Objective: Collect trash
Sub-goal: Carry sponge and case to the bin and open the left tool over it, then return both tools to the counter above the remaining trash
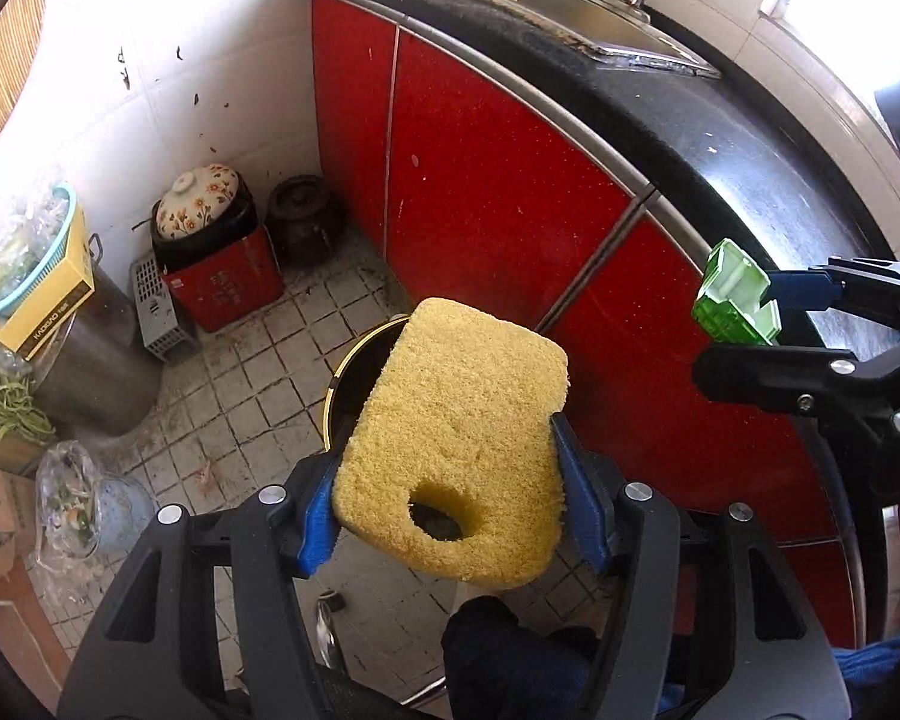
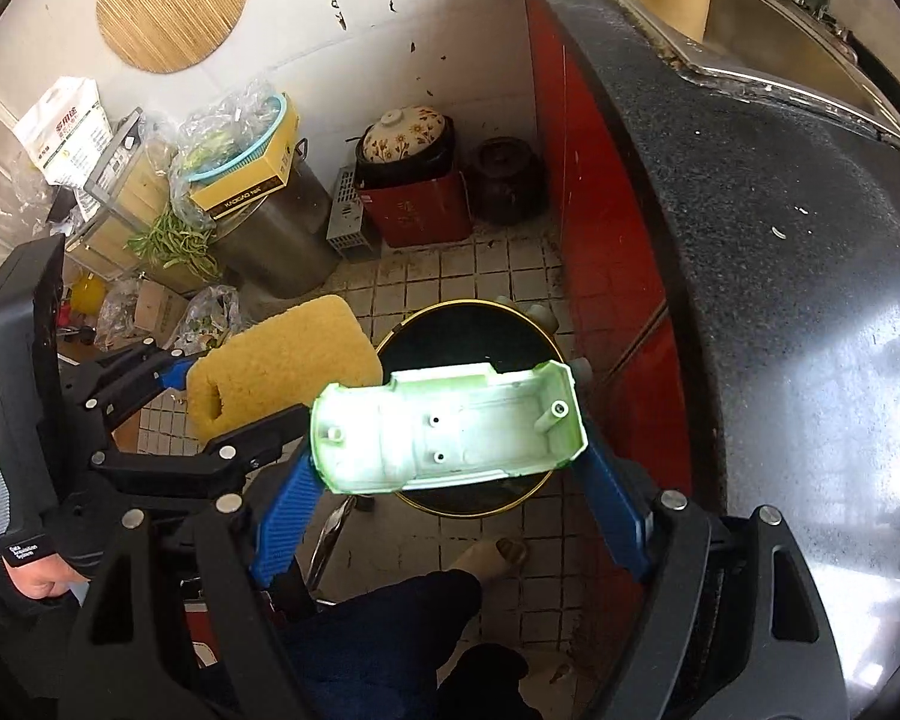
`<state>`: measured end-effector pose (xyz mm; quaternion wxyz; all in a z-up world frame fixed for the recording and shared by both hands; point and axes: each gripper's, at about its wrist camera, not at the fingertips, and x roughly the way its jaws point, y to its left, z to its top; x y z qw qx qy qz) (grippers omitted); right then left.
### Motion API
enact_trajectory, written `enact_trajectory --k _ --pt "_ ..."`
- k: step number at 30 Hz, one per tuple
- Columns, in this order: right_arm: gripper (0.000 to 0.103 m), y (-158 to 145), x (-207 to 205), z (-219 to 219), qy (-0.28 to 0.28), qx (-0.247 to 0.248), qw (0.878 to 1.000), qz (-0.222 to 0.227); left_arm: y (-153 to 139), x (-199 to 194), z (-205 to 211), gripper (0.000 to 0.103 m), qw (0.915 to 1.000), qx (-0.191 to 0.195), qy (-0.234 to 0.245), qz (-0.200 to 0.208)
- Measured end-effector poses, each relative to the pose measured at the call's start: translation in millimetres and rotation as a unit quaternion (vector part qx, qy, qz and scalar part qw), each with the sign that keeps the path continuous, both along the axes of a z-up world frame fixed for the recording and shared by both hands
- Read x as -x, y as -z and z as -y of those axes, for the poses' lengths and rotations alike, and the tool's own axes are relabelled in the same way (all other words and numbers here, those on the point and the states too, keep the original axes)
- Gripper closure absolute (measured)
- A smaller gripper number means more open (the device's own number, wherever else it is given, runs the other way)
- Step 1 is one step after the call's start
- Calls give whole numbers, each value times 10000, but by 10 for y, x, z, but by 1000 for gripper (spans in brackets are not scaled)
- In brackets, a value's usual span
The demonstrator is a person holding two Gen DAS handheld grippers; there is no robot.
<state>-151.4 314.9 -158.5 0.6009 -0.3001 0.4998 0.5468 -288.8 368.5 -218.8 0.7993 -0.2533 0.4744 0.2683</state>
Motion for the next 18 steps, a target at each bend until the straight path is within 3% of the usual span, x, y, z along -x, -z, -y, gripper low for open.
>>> enact_trajectory --k 7,13,18 --pt "24 -75 -27 -76 52 -44 10000 -43 77 -47 -44 39 9998 124 125 1" --pt "24 -37 -47 -140 45 94 9999 -56 82 -92 -39 19 9998 83 156 -22" --pt "15 -67 -66 -97 90 32 9999 -110 41 -98 -6 17 9997 5 216 -115"
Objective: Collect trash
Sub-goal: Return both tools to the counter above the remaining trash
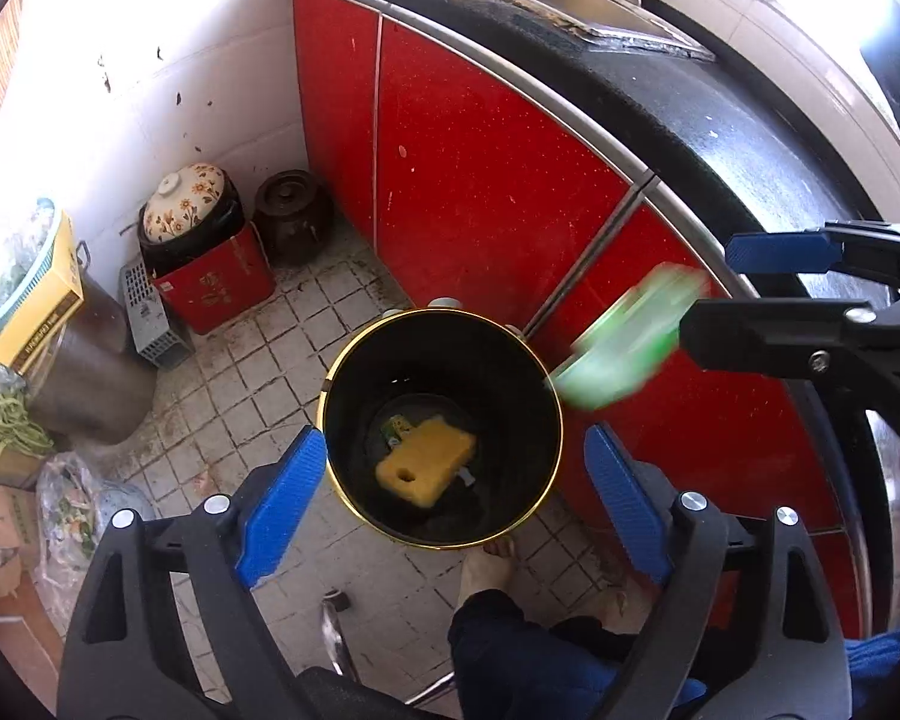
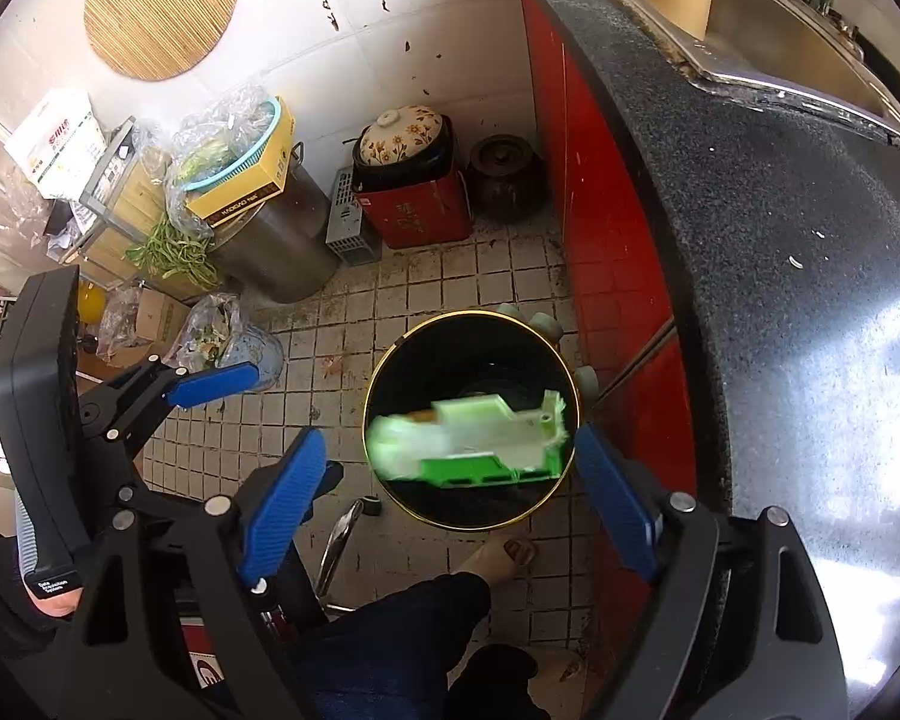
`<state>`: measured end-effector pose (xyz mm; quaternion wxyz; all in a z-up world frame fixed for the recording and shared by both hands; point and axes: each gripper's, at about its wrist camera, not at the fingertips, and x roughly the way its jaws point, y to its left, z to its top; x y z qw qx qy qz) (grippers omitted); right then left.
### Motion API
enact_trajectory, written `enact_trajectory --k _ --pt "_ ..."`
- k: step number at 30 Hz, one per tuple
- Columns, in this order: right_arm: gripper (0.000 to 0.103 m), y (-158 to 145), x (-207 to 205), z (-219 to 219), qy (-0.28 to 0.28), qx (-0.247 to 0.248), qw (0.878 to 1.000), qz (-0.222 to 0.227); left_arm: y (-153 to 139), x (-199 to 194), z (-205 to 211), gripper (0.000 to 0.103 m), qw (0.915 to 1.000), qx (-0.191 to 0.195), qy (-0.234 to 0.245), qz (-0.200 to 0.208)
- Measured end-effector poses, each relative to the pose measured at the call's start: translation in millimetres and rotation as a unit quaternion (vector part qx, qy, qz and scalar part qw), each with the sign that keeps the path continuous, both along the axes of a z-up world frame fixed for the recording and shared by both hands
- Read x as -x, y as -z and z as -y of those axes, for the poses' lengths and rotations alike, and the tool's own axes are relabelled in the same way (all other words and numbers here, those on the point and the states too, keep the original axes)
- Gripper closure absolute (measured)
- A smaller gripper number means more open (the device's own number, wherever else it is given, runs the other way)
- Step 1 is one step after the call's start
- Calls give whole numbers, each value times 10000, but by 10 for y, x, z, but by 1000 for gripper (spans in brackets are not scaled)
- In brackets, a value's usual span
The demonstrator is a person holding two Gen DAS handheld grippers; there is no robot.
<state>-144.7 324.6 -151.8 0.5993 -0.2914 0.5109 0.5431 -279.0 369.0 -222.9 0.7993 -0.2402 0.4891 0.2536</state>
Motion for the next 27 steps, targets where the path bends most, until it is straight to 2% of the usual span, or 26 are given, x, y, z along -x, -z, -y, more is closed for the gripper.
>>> enact_trajectory --k 5,9,13,16,19,21,22,25,27 --pt "15 -71 -17 43 72 -74 9999 13 -107 17 58 15 9999 -135 15 -104" --pt "15 -325 -54 207 178 -268 9995 62 -273 26 144 11 9996 -257 9 -110" --pt "9 -703 -198 601 568 -544 9963 339 -548 -152 335 7 9972 -661 157 -304" --pt "9 -1013 -393 1110 1052 -769 9893 659 -735 -425 537 7 9955 -783 481 -229" --pt "9 -1273 -616 1738 1742 -847 9755 1039 -941 -830 841 7 9912 -815 1038 81" --pt "9 -1417 -778 2219 2303 -793 9609 1313 -1067 -1164 1105 7 9846 -791 1533 296" --pt "9 -1488 -853 2510 2661 -763 9495 1479 -1124 -1328 1249 7 9799 -777 1796 396" --pt "9 -1597 -973 3184 3456 -707 9195 1733 -1277 -1829 1764 7 9584 -821 2652 668" --pt "9 -1663 -1025 3701 4056 -666 8930 1835 -1358 -2134 2134 7 9412 -854 3183 737"
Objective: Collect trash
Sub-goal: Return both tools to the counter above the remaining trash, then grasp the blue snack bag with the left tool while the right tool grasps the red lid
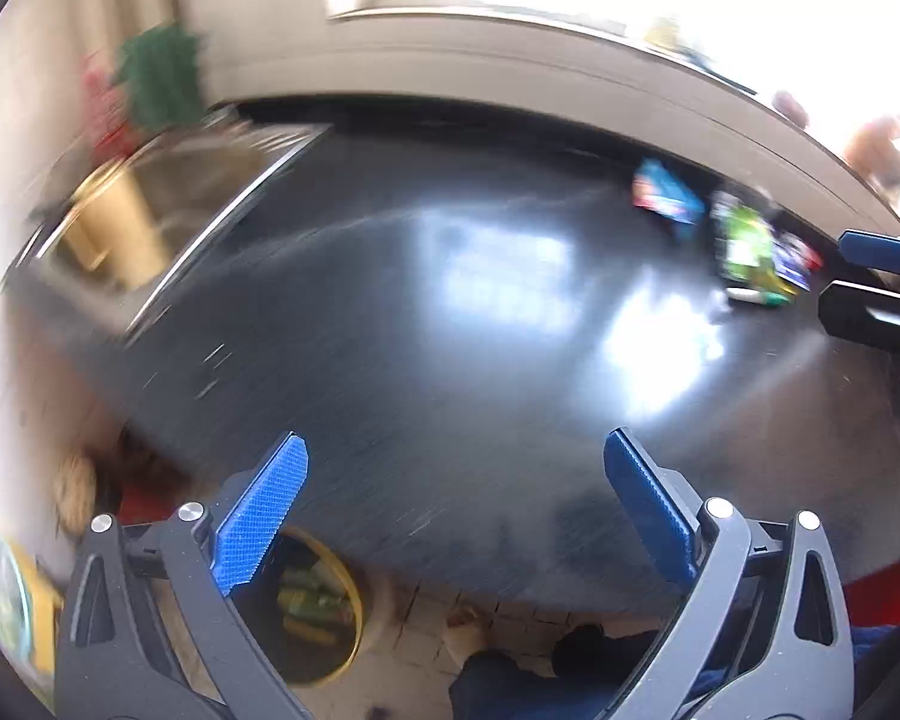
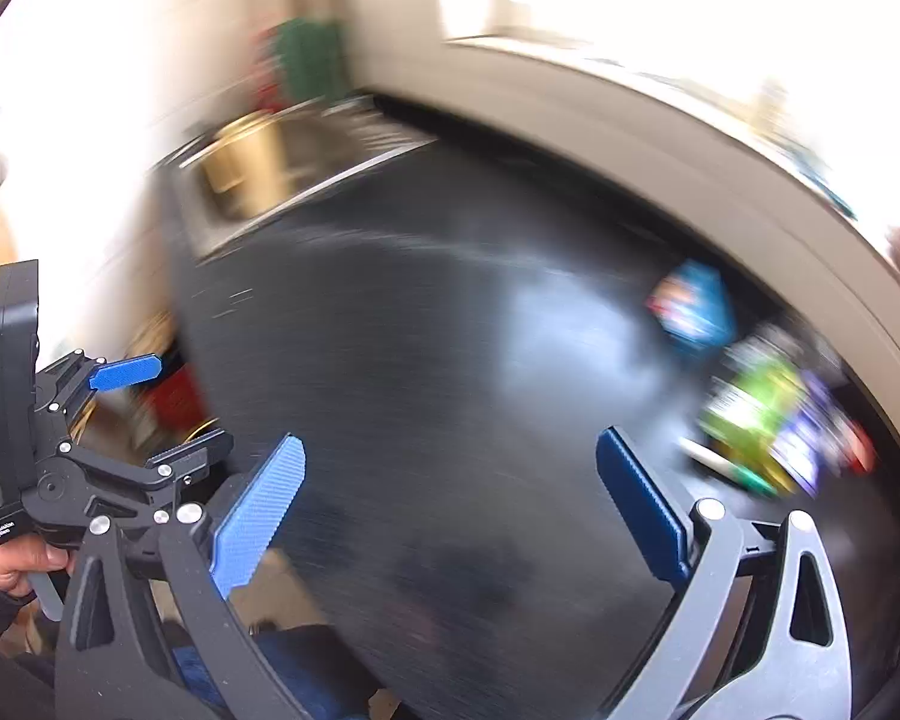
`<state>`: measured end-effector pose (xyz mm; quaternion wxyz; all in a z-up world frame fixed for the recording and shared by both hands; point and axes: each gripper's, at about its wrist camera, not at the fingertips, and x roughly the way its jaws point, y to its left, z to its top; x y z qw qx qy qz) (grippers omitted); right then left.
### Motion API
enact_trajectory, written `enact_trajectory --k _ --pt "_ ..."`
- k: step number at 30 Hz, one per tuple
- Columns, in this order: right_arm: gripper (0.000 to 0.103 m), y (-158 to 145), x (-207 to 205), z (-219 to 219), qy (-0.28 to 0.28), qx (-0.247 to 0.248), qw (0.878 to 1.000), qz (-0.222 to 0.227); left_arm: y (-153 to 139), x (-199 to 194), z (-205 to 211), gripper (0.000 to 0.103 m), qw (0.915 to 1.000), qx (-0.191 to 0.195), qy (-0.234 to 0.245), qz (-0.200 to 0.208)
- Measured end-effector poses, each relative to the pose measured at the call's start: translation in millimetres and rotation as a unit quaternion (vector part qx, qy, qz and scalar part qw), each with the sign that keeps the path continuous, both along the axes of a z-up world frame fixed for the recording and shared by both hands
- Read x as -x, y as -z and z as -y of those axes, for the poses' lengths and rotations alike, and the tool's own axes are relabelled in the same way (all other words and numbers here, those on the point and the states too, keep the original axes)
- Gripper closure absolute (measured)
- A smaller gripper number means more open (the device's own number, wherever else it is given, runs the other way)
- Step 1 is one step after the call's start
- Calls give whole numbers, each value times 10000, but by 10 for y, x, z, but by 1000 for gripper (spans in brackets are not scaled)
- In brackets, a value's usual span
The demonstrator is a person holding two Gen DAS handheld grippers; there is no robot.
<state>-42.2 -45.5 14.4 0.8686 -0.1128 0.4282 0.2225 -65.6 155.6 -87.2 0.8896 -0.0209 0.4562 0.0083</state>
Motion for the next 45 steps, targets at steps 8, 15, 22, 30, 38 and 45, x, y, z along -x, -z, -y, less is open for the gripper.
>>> enact_trajectory --k 8,15,22,30,38,45 --pt "9 -125 110 1551 1883 -302 9816 97 -160 -605 1231 7 9908 -3 1347 103" --pt "9 -93 85 2085 2362 -390 9708 127 -178 -813 1549 7 9866 -100 1627 50" --pt "9 -25 -205 2358 2475 -425 9679 70 -52 -1291 1694 7 9873 -216 1572 -50" --pt "9 332 -917 2869 2775 -352 9599 -199 395 -2070 1906 7 9855 -499 1595 -278" --pt "9 1106 -1783 3383 2860 50 9554 -736 877 -2789 1993 7 9848 -559 1542 -567" --pt "17 1456 -2307 3468 2703 184 9599 -726 1002 -3167 2006 7 9884 -385 1371 -524"
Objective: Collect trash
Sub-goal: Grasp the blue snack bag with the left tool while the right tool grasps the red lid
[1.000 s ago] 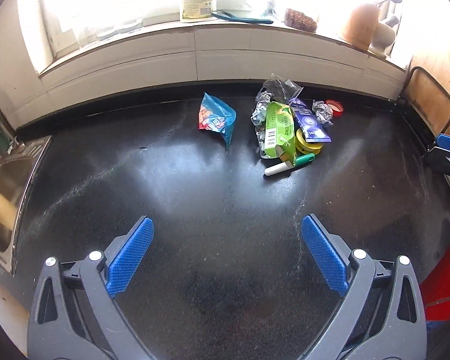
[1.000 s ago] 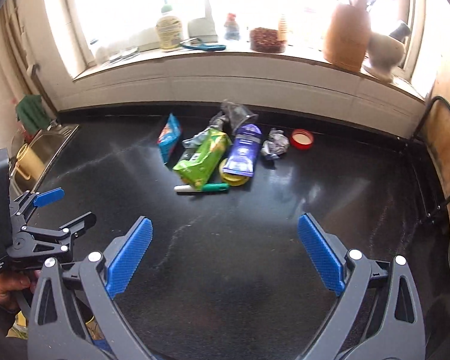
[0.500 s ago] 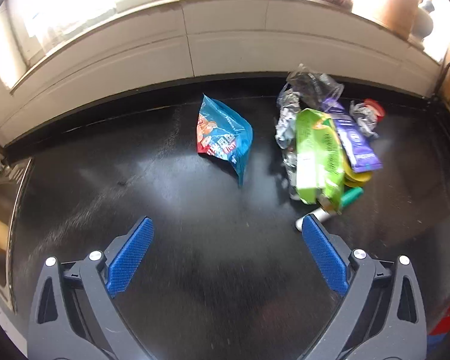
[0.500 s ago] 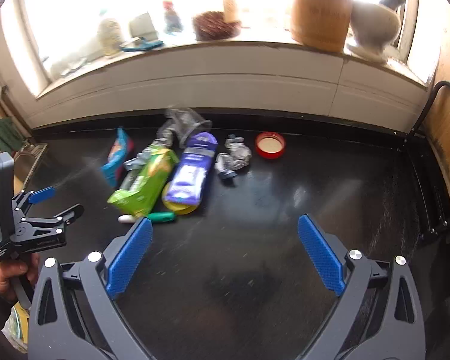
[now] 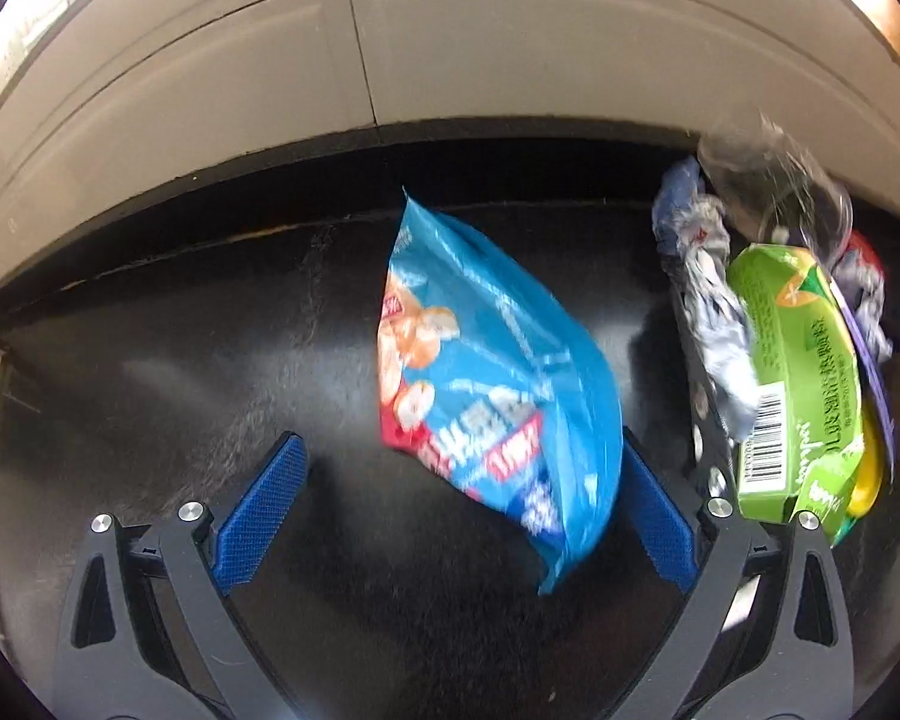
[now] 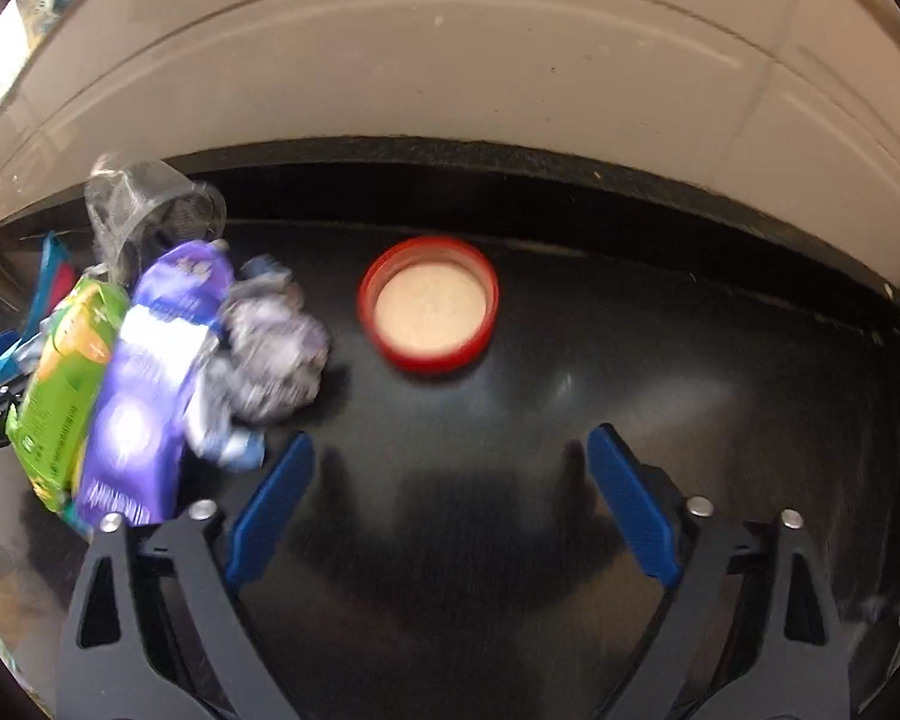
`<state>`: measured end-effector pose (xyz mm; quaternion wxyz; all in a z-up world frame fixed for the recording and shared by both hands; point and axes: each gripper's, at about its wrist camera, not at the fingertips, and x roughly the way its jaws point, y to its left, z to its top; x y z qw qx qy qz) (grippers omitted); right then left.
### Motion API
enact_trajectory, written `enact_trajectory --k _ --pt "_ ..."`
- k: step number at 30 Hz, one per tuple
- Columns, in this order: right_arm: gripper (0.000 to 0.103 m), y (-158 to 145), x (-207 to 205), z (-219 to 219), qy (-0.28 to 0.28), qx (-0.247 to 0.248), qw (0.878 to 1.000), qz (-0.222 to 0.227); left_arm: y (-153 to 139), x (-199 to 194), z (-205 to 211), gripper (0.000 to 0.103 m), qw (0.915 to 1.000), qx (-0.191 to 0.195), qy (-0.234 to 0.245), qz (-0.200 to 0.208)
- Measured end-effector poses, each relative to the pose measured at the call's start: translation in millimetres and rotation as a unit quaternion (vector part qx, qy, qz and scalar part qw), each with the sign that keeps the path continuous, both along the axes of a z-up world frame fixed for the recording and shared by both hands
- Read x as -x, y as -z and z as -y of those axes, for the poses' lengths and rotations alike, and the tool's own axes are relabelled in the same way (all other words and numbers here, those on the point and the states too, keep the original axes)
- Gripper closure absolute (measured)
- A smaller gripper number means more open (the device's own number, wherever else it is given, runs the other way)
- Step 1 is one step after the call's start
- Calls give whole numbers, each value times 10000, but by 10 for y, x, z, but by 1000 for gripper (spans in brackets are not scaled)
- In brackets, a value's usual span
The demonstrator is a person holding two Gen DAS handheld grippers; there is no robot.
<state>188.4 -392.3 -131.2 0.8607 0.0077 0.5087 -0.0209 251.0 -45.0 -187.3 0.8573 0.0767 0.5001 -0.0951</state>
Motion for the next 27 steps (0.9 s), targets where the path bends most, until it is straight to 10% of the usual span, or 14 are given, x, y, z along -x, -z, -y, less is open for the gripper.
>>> enact_trajectory --k 8,9,14,27 --pt "34 -32 -216 -76 -194 30 9994 298 9 -171 -52 14 9997 135 -153 133" --pt "52 -49 -220 -90 -200 21 9993 329 -8 -170 -62 19 9996 141 -146 190" --pt "54 -86 -236 -108 -63 -44 9997 234 -89 -178 -102 73 9998 90 -109 159" --pt "54 -716 817 -602 -119 -88 9981 605 -827 689 -181 78 9979 264 13 585"
